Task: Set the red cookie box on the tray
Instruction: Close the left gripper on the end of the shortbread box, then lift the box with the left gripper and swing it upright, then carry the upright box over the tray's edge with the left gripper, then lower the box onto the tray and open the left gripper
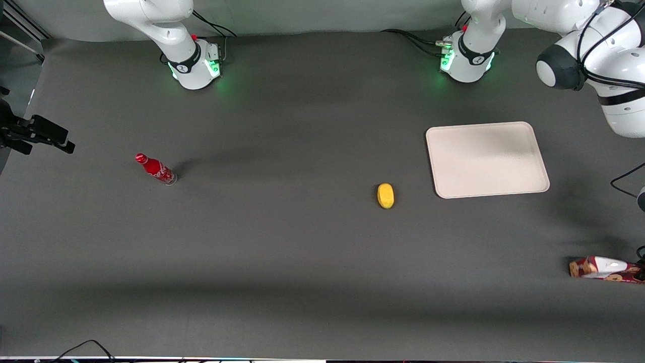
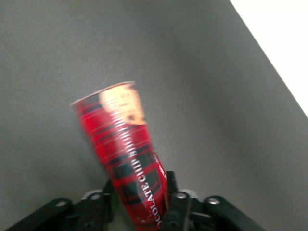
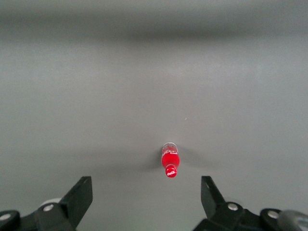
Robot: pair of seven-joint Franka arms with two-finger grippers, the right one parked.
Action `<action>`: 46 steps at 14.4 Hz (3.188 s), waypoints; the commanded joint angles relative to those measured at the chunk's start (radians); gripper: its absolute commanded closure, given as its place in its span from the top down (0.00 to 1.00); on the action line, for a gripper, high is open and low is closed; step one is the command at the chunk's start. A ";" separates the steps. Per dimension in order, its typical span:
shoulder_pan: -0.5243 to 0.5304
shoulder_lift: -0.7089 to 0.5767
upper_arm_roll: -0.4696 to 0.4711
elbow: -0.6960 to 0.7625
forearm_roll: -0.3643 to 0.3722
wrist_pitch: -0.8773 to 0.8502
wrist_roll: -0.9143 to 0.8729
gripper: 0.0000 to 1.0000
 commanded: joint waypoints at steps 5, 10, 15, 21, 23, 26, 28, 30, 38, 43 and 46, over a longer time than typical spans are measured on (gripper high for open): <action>-0.019 -0.006 0.109 0.106 0.004 -0.207 -0.041 0.00; -0.053 -0.159 0.219 0.203 0.148 -0.637 0.079 0.00; -0.097 -0.400 0.202 0.200 0.342 -1.002 0.287 0.00; -0.116 -0.733 -0.098 0.092 0.676 -1.323 0.306 0.00; -0.114 -0.876 -0.189 -0.133 0.747 -1.283 0.303 0.00; -0.114 -0.983 -0.212 -0.492 0.749 -1.105 0.328 0.00; -0.114 -0.985 -0.214 -0.638 0.749 -0.965 0.356 0.00; -0.111 -0.984 -0.214 -0.781 0.744 -0.803 0.379 0.00; -0.103 -0.941 -0.149 -1.165 0.735 -0.258 0.549 0.00; -0.099 -0.875 -0.123 -1.188 0.583 -0.130 0.657 0.00; -0.099 -0.837 -0.125 -1.187 0.522 -0.083 0.697 0.00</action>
